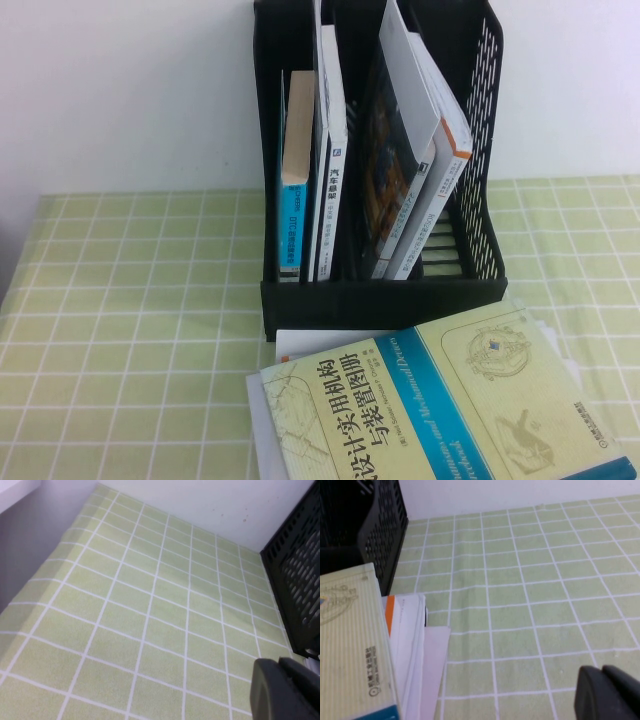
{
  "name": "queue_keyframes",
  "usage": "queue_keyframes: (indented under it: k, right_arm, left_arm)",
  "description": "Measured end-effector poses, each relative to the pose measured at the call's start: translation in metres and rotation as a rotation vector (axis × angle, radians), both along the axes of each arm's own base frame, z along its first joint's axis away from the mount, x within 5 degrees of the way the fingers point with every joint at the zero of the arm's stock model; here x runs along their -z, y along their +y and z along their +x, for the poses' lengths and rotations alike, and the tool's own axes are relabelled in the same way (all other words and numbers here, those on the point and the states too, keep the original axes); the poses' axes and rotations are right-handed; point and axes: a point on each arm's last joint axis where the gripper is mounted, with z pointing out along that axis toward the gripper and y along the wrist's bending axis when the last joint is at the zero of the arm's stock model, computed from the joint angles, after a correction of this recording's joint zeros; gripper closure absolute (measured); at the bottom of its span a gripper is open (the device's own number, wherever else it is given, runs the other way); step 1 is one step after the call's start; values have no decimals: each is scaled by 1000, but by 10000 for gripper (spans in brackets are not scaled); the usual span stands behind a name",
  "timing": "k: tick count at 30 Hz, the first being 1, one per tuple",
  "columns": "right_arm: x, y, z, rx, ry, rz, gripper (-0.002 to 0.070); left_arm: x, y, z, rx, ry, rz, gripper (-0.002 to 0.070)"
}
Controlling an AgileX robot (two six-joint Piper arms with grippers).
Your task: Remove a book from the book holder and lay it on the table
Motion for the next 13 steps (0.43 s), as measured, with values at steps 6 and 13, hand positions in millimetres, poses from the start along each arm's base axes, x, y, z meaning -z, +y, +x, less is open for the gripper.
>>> queue_keyframes:
  k: [6, 13]
  right_arm:
    - [0, 0, 0, -3, 0, -6, 678]
    - [0, 0, 0, -3, 1, -12, 678]
  left_arm:
    - [0, 0, 0, 0, 0, 0, 677]
    - [0, 0, 0, 0, 0, 0, 677]
